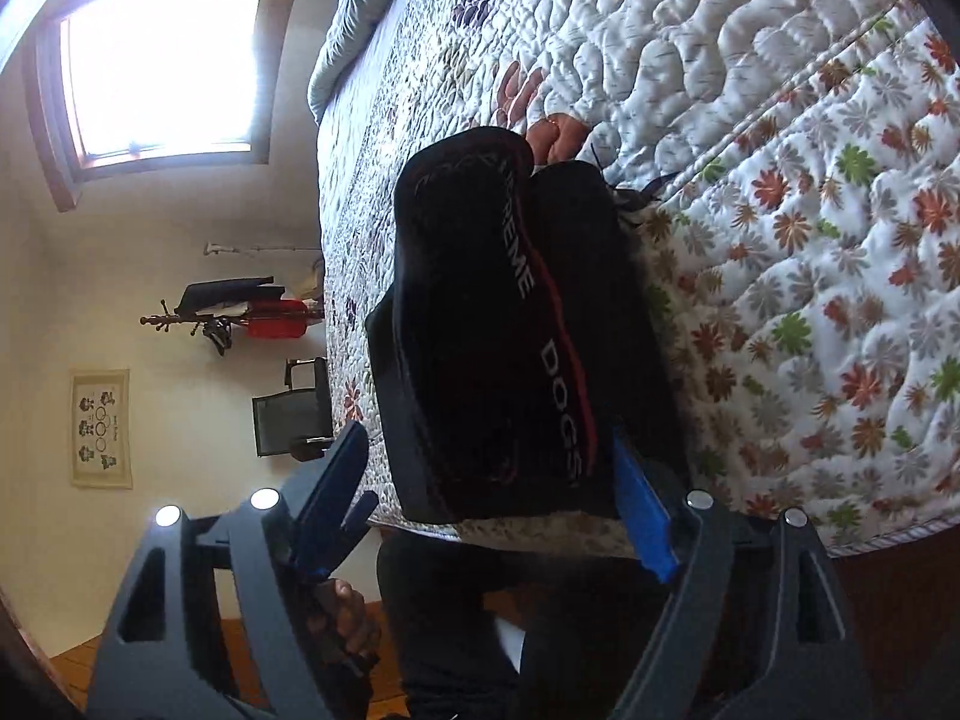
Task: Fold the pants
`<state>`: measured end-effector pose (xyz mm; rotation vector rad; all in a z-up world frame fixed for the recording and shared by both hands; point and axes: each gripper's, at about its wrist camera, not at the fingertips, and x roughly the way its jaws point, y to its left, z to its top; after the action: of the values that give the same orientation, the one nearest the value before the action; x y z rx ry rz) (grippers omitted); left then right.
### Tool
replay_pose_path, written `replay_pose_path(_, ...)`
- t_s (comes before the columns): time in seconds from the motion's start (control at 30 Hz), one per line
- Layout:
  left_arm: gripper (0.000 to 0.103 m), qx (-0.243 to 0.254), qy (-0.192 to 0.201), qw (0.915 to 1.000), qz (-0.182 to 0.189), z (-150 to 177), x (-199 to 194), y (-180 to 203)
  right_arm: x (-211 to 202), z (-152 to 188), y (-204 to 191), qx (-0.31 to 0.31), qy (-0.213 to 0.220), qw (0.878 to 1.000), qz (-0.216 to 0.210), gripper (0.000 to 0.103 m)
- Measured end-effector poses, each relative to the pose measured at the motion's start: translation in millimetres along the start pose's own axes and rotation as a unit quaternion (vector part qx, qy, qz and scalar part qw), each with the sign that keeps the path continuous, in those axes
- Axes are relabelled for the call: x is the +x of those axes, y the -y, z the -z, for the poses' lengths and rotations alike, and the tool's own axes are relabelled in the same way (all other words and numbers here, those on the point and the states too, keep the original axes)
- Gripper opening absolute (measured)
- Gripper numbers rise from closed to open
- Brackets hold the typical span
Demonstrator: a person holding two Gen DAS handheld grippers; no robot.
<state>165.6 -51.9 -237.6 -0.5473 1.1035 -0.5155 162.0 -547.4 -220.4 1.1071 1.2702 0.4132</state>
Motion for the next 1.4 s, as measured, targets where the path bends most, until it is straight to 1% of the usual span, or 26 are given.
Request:
replay_pose_path(0.07, 0.073, -0.007, 0.003, 1.0, 0.003, 1, -2, -6, 4, 1, 3, 0.013, 0.001, 1.0, 0.006, 0.075)
replay_pose_path(0.13, 0.073, -0.007, 0.0, 1.0, 0.004, 2, 0, -9, 12, 3, 4, 0.021, -0.001, 1.0, 0.011, 0.066)
replay_pose_path(0.17, 0.073, -0.008, -0.004, 0.9999, 0.007, 2, 2, -9, 15, 5, 3, 0.022, -0.001, 1.0, 0.012, 0.058)
replay_pose_path(0.2, 0.073, -0.01, -0.007, 0.9999, 0.009, 4, 3, -10, 16, 6, 3, 0.018, 0.003, 1.0, 0.021, 0.042)
replay_pose_path(0.23, 0.073, -0.01, -0.008, 0.9999, 0.009, 4, 7, -7, 16, 7, 1, 0.012, 0.011, 0.999, 0.031, 0.031)
replay_pose_path(0.27, 0.073, -0.01, -0.01, 0.9999, 0.008, 4, 9, -7, 15, 7, 0, 0.008, 0.017, 0.999, 0.032, 0.022)
replay_pose_path(0.3, 0.073, -0.01, -0.012, 0.9998, 0.008, 5, 7, -9, 12, 8, -6, 0.0, 0.024, 0.999, 0.032, 0.019)
replay_pose_path(0.4, 0.073, -0.004, -0.013, 0.9998, 0.012, 0, 7, -6, -7, 17, -37, -0.058, 0.041, 0.996, 0.05, 0.017)
replay_pose_path(0.47, 0.073, 0.007, -0.011, 0.9998, 0.012, -3, 8, -2, -25, 25, -49, -0.08, 0.061, 0.993, 0.069, 0.017)
replay_pose_path(0.53, 0.073, 0.013, -0.015, 0.9997, 0.016, -6, 13, 1, -34, 29, -40, -0.075, 0.068, 0.992, 0.079, 0.018)
replay_pose_path(0.57, 0.073, 0.016, -0.018, 0.9996, 0.015, -7, 19, 2, -31, 29, -27, -0.068, 0.062, 0.992, 0.09, 0.018)
replay_pose_path(0.6, 0.073, 0.016, -0.021, 0.9996, 0.014, -8, 22, 2, -24, 29, -15, -0.062, 0.054, 0.991, 0.105, 0.018)
replay_pose_path(0.67, 0.073, 0.015, -0.027, 0.9994, 0.017, -8, 30, 3, -11, 25, -4, -0.064, 0.048, 0.991, 0.105, 0.019)
replay_pose_path(0.77, 0.073, 0.037, -0.022, 0.9988, 0.023, -10, 31, 15, -8, 23, -12, -0.083, 0.063, 0.99, 0.09, 0.019)
replay_pose_path(0.83, 0.073, 0.05, -0.018, 0.9981, 0.032, -10, 31, 21, -2, 21, -15, -0.087, 0.061, 0.989, 0.1, 0.019)
replay_pose_path(0.87, 0.073, 0.059, -0.019, 0.9975, 0.035, -10, 33, 23, -1, 21, -14, -0.086, 0.059, 0.989, 0.104, 0.02)
replay_pose_path(0.9, 0.073, 0.066, -0.023, 0.997, 0.034, -10, 37, 25, 1, 20, -10, -0.082, 0.057, 0.989, 0.107, 0.026)
replay_pose_path(0.93, 0.073, 0.07, -0.031, 0.9967, 0.029, -9, 42, 24, 8, 19, -11, -0.079, 0.056, 0.989, 0.109, 0.028)
replay_pose_path(0.97, 0.073, 0.069, -0.042, 0.9964, 0.028, -7, 48, 23, 7, 19, -6, -0.077, 0.054, 0.99, 0.109, 0.038)
replay_pose_path(1.0, 0.073, 0.069, -0.048, 0.9962, 0.025, -6, 52, 21, 4, 19, -3, -0.076, 0.056, 0.989, 0.113, 0.051)
replay_pose_path(1.13, 0.073, 0.069, -0.062, 0.9956, 0.011, 0, 60, 13, -18, 18, -7, -0.086, 0.084, 0.984, 0.128, 0.052)
replay_pose_path(1.17, 0.073, 0.068, -0.062, 0.9957, 0.013, -1, 57, 14, -25, 16, -11, -0.087, 0.096, 0.983, 0.13, 0.05)
replay_pose_path(1.23, 0.073, 0.073, -0.047, 0.9959, 0.022, -8, 49, 20, -37, 11, -26, -0.101, 0.12, 0.979, 0.131, 0.048)
replay_pose_path(1.3, 0.074, 0.083, -0.022, 0.9953, 0.045, -23, 38, 29, -38, 2, -53, -0.136, 0.135, 0.975, 0.111, 0.048)
replay_pose_path(1.33, 0.077, 0.088, -0.014, 0.9946, 0.053, -31, 35, 33, -33, -4, -64, -0.147, 0.132, 0.976, 0.092, 0.048)
replay_pose_path(1.4, 0.077, 0.092, -0.005, 0.9935, 0.066, -52, 38, 37, -10, -23, -73, -0.152, 0.106, 0.982, 0.046, 0.046)
